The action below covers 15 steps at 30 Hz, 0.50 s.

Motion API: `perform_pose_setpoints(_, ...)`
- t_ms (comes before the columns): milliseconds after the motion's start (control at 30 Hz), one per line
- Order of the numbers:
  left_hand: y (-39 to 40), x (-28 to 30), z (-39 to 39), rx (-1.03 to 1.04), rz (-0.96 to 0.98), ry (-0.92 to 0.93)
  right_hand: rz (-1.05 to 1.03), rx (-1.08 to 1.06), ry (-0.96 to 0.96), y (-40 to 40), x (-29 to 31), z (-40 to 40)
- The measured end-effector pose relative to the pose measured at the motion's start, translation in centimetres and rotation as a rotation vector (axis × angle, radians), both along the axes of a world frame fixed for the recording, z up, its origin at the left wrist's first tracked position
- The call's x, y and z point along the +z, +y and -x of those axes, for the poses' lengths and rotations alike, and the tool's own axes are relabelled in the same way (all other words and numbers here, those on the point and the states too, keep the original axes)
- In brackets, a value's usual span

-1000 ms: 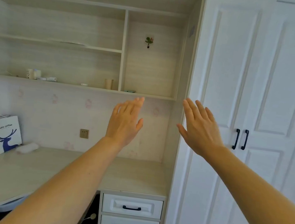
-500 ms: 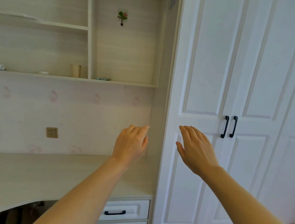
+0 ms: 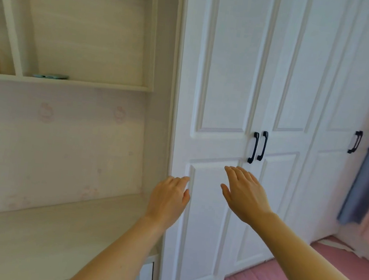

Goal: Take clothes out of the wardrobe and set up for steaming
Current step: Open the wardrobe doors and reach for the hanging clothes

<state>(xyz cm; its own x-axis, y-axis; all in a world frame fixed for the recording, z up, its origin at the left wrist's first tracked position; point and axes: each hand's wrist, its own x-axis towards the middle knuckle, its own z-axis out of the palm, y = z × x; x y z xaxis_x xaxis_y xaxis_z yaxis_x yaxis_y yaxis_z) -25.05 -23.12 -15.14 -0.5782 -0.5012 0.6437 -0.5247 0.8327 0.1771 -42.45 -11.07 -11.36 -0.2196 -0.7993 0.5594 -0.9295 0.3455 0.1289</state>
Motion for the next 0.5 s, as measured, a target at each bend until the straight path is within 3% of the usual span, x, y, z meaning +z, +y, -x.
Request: perform_pose_setpoints(500, -4.7, 0.4, 17.3, -0.193, -0.100, 0.078, 0.028, -0.087, -0.087, -6.3, 3.0, 15.5)
